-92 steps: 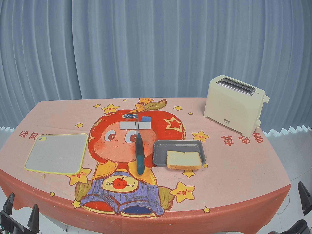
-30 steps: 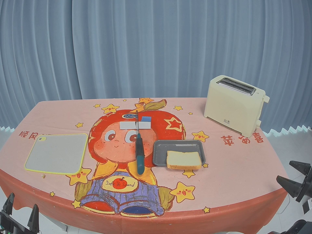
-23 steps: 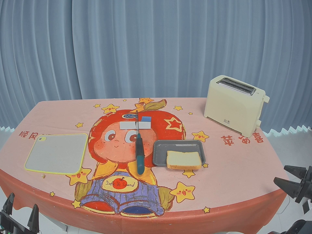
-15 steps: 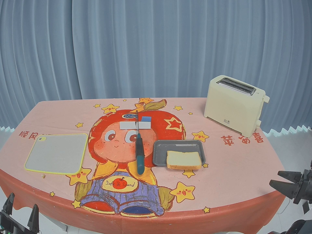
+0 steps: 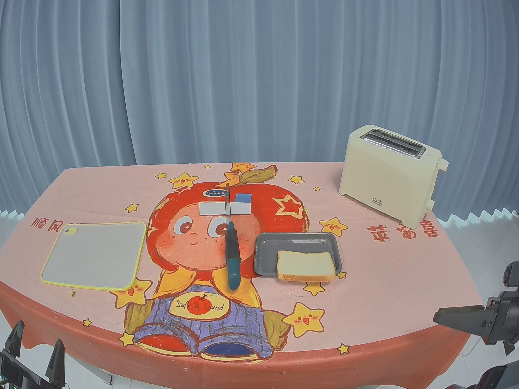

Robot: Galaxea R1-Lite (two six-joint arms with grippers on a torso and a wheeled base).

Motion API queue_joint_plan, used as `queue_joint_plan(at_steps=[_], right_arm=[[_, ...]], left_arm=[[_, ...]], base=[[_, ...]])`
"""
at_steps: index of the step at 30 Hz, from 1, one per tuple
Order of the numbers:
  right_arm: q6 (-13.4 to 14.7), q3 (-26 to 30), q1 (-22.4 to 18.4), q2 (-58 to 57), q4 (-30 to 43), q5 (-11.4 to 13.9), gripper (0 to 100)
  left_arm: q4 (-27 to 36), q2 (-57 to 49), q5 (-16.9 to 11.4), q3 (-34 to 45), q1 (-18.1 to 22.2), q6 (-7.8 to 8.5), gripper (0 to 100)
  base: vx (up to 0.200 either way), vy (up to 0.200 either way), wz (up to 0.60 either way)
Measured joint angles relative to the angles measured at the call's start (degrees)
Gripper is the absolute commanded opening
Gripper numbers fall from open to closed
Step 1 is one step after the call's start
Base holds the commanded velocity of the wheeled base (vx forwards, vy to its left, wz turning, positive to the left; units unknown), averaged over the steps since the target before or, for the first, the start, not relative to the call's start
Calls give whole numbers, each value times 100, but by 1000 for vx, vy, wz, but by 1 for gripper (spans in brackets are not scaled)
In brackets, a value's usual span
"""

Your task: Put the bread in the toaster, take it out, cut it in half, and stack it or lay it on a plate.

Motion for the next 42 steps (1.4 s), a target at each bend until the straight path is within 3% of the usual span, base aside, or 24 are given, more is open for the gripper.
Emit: queue_joint_plan(at_steps=[15, 26, 42], right_arm=[[944, -50, 881, 529, -451, -79, 100], [1475, -30, 1432, 887, -976, -466, 100], [2271, 46, 1793, 1640, -1976, -517, 100]], left_arm=[[-2, 0, 0, 0, -4, 0, 100], [-2, 0, 1, 0, 0, 0, 100], [-2, 0, 1, 0, 0, 0, 100]], base=[[0, 0, 0], [0, 0, 0], [0, 0, 0]])
